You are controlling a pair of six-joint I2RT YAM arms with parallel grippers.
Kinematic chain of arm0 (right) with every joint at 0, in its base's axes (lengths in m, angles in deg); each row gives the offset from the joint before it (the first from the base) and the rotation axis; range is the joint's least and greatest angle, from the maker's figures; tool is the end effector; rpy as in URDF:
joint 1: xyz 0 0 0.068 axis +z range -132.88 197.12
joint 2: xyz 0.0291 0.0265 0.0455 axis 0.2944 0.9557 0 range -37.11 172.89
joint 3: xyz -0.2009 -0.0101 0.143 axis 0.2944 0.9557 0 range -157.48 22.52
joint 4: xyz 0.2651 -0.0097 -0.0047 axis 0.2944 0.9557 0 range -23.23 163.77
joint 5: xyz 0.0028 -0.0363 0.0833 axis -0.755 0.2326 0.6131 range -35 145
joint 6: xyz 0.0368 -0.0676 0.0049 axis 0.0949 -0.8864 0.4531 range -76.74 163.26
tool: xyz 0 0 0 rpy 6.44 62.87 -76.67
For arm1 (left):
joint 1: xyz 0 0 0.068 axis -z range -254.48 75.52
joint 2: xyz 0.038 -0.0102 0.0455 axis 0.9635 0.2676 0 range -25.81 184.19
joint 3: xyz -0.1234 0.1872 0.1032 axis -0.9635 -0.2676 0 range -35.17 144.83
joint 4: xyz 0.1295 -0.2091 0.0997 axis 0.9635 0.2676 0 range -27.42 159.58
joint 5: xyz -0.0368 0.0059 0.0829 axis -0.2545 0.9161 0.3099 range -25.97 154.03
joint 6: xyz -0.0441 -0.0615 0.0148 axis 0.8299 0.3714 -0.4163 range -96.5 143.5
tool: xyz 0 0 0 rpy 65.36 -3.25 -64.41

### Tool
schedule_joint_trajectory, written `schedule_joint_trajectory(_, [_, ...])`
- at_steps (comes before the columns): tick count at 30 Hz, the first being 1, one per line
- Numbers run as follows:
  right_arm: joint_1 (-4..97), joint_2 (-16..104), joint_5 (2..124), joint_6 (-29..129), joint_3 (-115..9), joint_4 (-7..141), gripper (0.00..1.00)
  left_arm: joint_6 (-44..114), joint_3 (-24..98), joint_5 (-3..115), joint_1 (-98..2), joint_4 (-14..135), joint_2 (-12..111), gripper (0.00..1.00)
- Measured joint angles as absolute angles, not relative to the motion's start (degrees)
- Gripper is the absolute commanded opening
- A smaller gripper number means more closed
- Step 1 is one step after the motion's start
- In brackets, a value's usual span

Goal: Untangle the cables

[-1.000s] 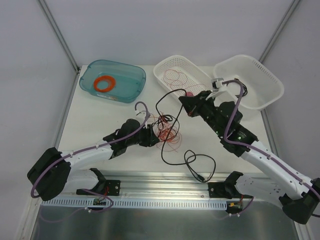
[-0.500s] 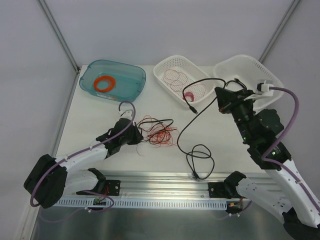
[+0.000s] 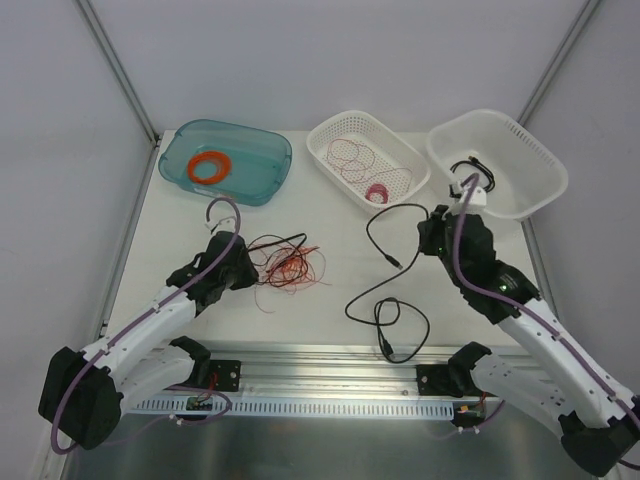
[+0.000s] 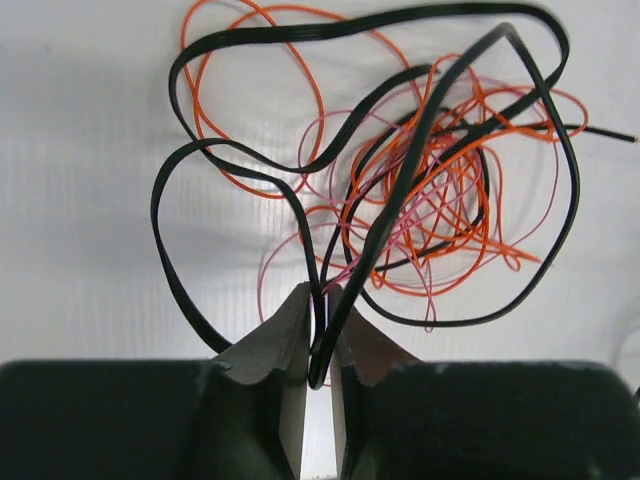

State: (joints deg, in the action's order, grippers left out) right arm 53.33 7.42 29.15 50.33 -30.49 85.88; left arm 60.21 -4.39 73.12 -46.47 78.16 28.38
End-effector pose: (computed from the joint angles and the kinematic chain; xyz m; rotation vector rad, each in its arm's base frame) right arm 0.1939 0.1065 0.3513 -0.1148 1.7363 0.1583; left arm 0.2182 -0.1043 0.1744 -0.2586 2.2618 -0.4283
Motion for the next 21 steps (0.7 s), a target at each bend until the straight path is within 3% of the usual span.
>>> schedule_joint_trajectory(3, [53.3,10.8,29.4,52.9,-25.4,89.4,0.1,59.9,-4.3,71.8,-46.4,80.5,28.4,0.21])
schedule_joint_trajectory(6, [53.1,13.5,30.0,56.3,-21.3,93.4,0.33,59.8,-4.3,70.3,-46.5,82.3,28.4,0.33])
schedule_joint_trajectory(8, [53.0,14.9,30.4,58.4,-19.3,95.5,0.48,59.2,-4.2,69.3,-46.4,83.5,28.4,0.5])
schedule_joint_trajectory(11, [52.9,16.7,31.4,61.3,-17.6,98.7,0.63,58.4,-3.0,68.3,-46.4,86.0,28.3,0.7])
schedule_joint_trajectory(15, [52.9,17.9,33.6,62.7,-17.0,102.7,0.74,56.4,0.6,67.7,-46.4,89.2,27.0,0.95])
schedule_joint_trajectory(17, [53.0,17.6,36.1,62.0,-17.0,104.0,0.82,55.5,2.6,67.7,-46.4,90.5,26.2,0.99])
schedule_joint_trajectory(21, [53.9,17.4,40.8,59.8,-17.1,105.7,0.85,52.6,6.3,67.9,-46.5,92.1,24.9,0.99])
